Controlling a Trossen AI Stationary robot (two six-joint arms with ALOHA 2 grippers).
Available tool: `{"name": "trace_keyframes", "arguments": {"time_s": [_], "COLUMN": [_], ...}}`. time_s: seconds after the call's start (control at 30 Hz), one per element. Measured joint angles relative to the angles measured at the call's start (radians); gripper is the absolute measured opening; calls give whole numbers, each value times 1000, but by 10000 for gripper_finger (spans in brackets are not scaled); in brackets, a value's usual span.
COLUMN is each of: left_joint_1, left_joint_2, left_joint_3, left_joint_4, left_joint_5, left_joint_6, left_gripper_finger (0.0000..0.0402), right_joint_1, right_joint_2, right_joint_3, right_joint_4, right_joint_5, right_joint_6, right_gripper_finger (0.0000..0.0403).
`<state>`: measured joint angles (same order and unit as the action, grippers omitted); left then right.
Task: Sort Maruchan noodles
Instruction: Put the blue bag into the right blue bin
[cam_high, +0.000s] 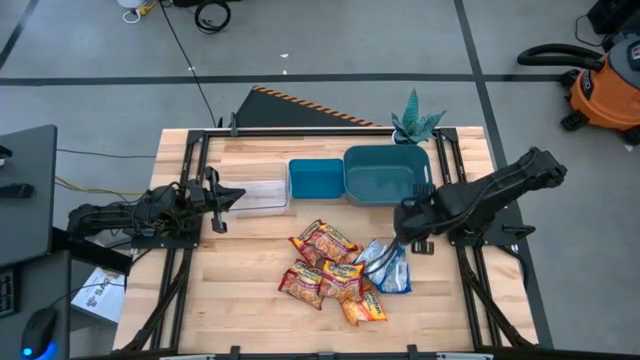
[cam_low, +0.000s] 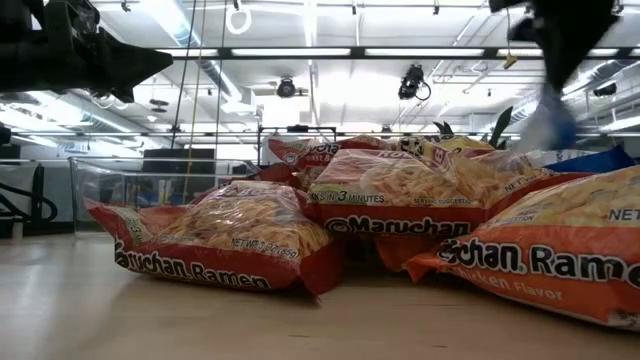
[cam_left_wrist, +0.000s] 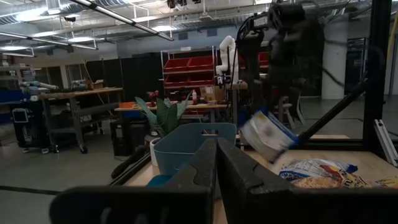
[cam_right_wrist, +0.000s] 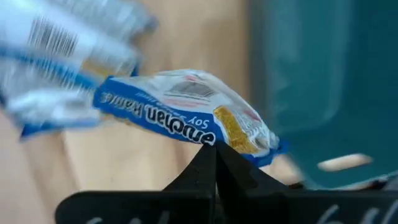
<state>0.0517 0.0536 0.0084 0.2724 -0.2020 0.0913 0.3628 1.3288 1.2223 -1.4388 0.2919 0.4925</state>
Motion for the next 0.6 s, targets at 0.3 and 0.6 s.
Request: {"name": "trace_keyframes", "arguments": {"time_s": [0.3,0.6], "left_joint_1": [0,0], "left_joint_2": [0,0], "left_joint_3": [0,0], "left_joint_4": [0,0], "left_joint_5": [0,0], "left_joint_6": [0,0], "left_gripper_finger": [18,18], "right_joint_1": [-73,-196], "right_joint_2": [-77,-89], "right_joint_3": [63,32], "right_joint_4": [32,44], "right_joint_5": [391,564], "right_joint_6": [2,-156], "right_gripper_finger": [6,6]}}
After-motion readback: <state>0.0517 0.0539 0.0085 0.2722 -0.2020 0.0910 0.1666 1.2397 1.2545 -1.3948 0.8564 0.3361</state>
